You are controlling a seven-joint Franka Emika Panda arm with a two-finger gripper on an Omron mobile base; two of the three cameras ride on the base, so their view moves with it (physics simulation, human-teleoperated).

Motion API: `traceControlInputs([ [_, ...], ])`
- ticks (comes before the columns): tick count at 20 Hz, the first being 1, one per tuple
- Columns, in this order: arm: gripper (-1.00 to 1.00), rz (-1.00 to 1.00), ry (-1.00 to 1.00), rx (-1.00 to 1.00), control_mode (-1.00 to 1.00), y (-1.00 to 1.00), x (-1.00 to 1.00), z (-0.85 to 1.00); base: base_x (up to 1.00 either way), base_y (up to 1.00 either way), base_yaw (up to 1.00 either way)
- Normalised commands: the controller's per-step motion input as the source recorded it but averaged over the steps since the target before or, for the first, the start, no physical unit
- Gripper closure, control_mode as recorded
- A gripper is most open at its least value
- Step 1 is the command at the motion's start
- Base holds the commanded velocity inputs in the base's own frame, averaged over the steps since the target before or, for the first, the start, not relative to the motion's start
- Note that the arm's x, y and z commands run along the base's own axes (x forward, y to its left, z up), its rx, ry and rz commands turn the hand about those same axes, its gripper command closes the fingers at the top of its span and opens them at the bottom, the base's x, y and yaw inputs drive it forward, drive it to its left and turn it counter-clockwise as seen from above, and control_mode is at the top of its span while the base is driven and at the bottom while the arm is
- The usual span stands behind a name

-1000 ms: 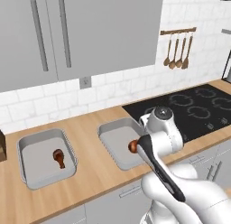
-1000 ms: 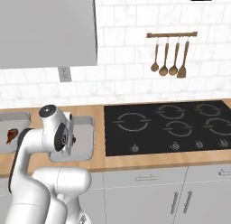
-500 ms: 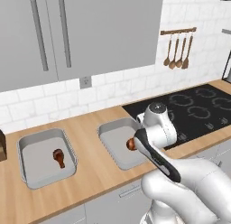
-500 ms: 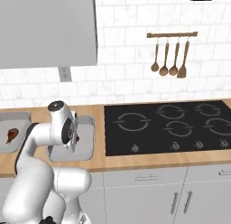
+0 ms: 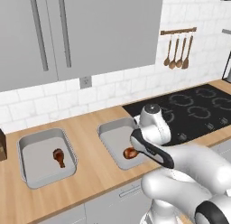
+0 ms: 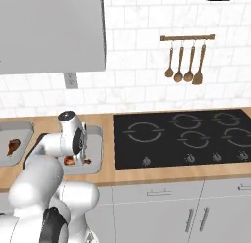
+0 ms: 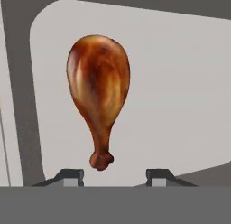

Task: Place one potato and one chicken drumstick in each tupperware on the nearby counter, to pack two identical lunches.

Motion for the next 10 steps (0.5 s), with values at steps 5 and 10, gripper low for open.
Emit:
traceControlInputs([
  [5,-1.00,0.00,0.00,0.00,-1.00,0.00,0.14,-0.01,0.00,0.00,0.00],
  [10,-1.00,0.00,-0.09,0.02,-1.00,-0.01,-0.83,0.85,0.00,0.00,0.00],
])
